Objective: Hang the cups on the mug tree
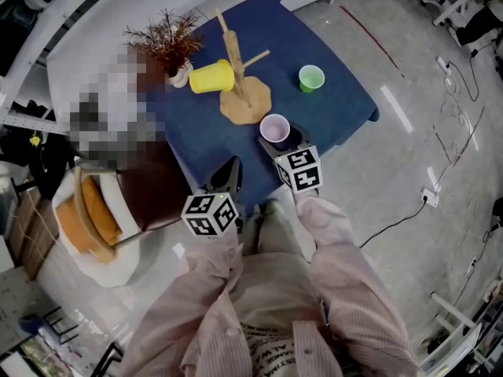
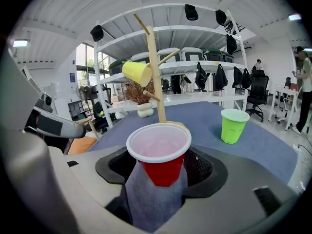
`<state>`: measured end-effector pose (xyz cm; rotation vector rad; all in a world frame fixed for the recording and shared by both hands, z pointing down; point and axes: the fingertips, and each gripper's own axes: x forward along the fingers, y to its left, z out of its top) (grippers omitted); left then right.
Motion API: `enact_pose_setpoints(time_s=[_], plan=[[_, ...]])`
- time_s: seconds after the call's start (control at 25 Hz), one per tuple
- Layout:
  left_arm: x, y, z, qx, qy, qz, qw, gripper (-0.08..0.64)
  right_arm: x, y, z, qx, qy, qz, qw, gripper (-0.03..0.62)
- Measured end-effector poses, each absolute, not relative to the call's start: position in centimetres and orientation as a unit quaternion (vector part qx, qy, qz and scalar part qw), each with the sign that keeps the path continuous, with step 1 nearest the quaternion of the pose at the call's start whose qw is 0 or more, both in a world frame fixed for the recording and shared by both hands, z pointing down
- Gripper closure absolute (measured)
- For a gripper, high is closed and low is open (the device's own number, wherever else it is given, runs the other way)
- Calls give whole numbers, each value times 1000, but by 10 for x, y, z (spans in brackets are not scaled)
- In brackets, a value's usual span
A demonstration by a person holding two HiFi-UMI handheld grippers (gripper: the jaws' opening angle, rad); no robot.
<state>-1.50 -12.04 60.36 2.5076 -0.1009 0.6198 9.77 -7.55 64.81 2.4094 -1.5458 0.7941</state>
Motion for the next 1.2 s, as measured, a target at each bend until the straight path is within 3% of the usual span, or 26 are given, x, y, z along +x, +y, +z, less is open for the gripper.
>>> enact_pose_setpoints(time_s=[1.2], plan=[[14, -142, 511, 953, -21, 161, 256, 561, 160, -67, 525, 833, -495, 186, 160, 291]])
